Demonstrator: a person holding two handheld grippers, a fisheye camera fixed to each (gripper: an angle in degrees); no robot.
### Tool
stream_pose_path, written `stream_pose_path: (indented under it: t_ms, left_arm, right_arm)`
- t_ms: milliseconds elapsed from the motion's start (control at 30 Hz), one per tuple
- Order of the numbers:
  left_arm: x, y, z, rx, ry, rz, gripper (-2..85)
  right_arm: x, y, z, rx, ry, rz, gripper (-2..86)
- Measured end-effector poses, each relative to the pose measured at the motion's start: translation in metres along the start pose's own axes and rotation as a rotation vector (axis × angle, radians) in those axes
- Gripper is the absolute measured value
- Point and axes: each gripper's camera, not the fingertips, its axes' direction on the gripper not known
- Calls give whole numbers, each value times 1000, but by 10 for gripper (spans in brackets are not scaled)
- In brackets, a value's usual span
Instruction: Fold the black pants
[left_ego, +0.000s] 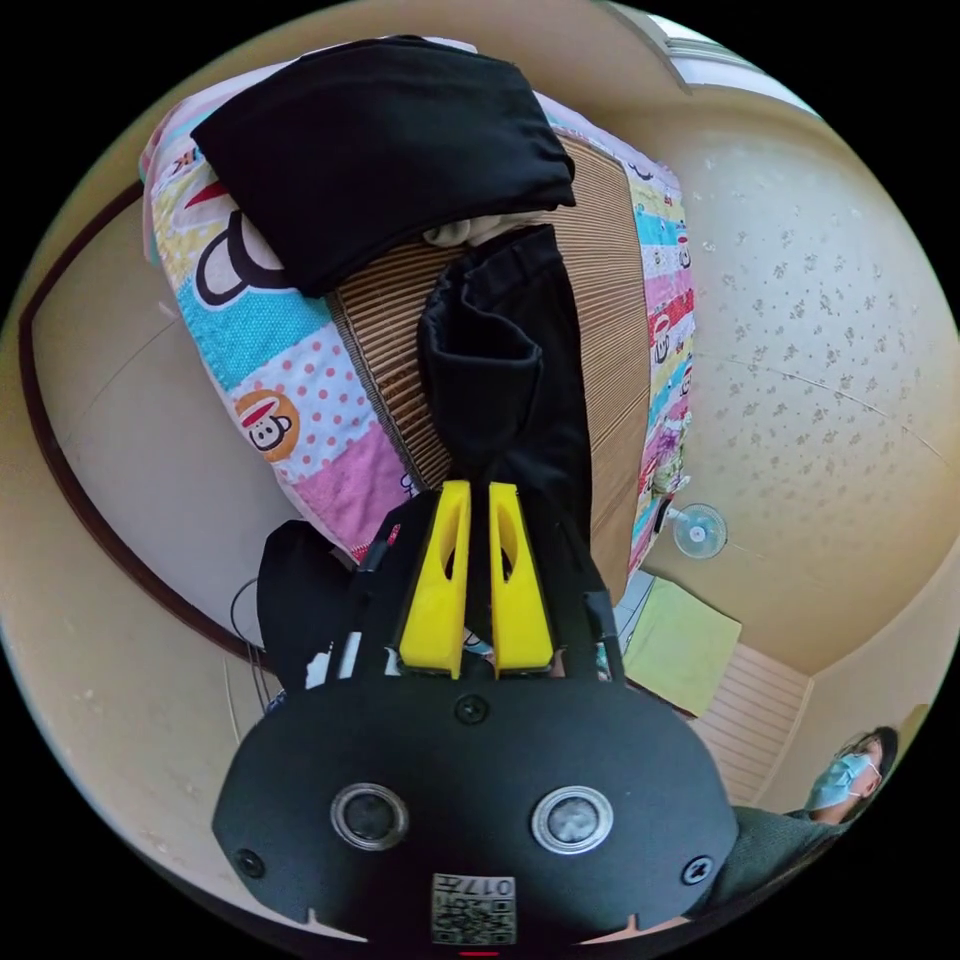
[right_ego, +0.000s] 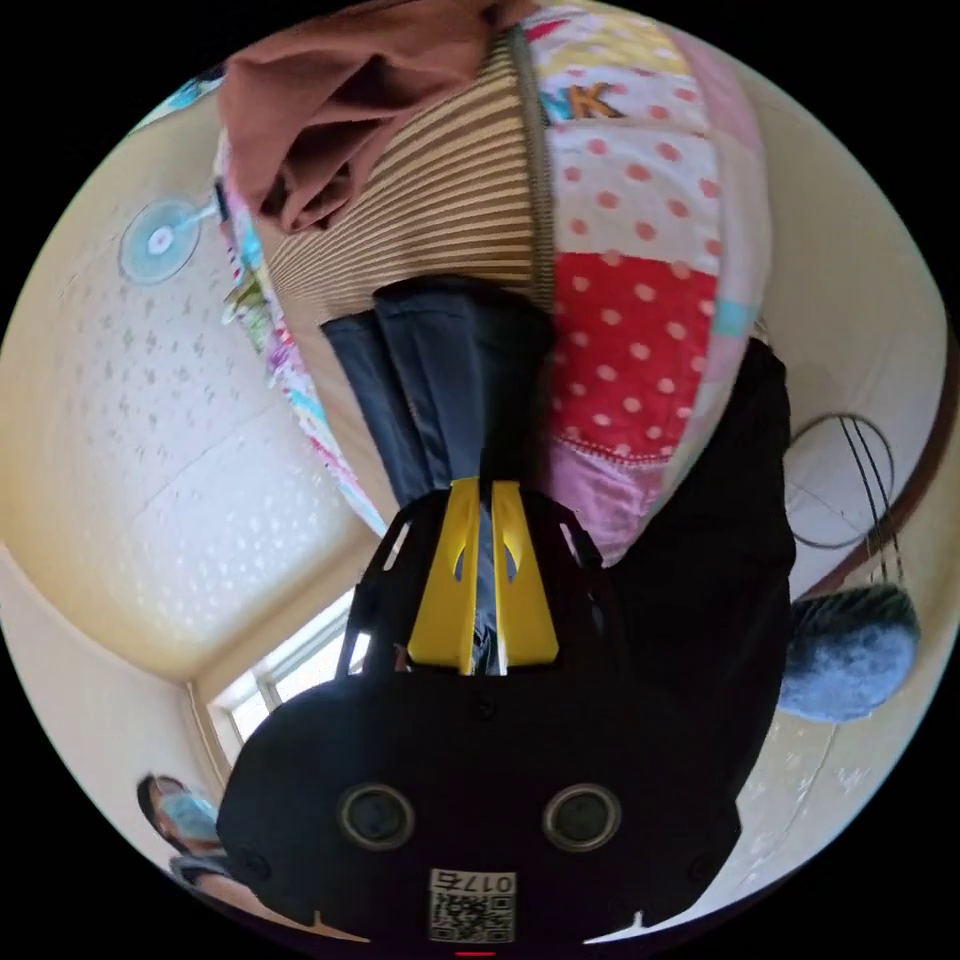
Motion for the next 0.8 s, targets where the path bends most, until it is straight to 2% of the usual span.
stream_pose_path:
  t_ms: [200,367,400,467,500,567,633,800]
  left_arm:
    - [38,-21,-6,-39,63,114,35]
    - [105,-81,20,-42,52,239,39]
    - [118,-98,31,-26,43,245,40]
    - [130,-116,41,77,36,220,37]
    - [135,-120,44,182,49,202,32]
    - [136,-121,57,257,91,181,32]
    - [137,-116,96,190,31,177,33]
    - [141,-90,193,-87,-181,314,32]
  right_arm:
    - [-87,-27,-15,-65,77,-237,18]
    - [-190,-86,46,-109,144,-348,14]
    - [-212,-101,62,-54,153,-336,12]
    - [-237,-115,72,101,39,-376,8]
    - [-249,-122,81,172,-28,-403,7]
    - [-258,-138,110,150,38,-369,6]
    - [-259,-154,165,18,245,-372,4]
    - [-224,-153,265,-227,524,-579,2]
